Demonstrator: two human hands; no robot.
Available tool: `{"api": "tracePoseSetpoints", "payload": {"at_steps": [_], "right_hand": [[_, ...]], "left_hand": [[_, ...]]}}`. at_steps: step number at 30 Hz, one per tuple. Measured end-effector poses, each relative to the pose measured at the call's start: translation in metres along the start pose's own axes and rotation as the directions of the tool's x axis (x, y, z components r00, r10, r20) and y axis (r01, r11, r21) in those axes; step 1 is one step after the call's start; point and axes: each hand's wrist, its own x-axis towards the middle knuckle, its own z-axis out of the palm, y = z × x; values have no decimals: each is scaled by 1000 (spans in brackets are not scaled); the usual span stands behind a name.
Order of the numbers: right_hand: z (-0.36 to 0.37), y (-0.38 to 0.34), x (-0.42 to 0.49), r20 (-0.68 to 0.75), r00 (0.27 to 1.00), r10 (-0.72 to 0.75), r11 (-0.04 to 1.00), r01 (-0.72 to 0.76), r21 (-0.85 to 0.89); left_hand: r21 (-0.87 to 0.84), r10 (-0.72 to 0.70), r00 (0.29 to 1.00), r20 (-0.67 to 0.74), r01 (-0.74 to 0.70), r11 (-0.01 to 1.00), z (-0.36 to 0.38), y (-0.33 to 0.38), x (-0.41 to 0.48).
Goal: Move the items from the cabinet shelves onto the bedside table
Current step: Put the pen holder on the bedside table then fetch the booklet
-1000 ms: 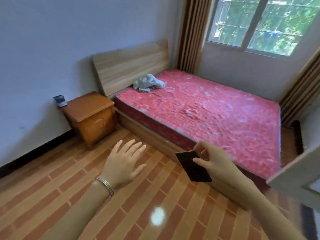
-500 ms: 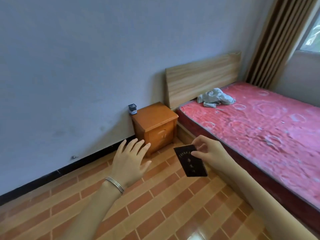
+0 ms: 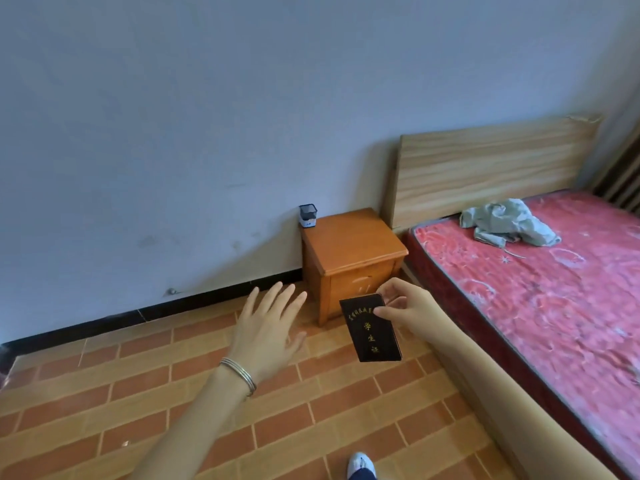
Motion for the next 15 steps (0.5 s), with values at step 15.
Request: {"api": "tracePoseSetpoints", "payload": {"at_steps": [15], "right_hand": [[-95,46,271,136,988,-73,997,77,-28]], "left_hand": [[-61,-109,994,-25,108,992,50,-17,259]]}}
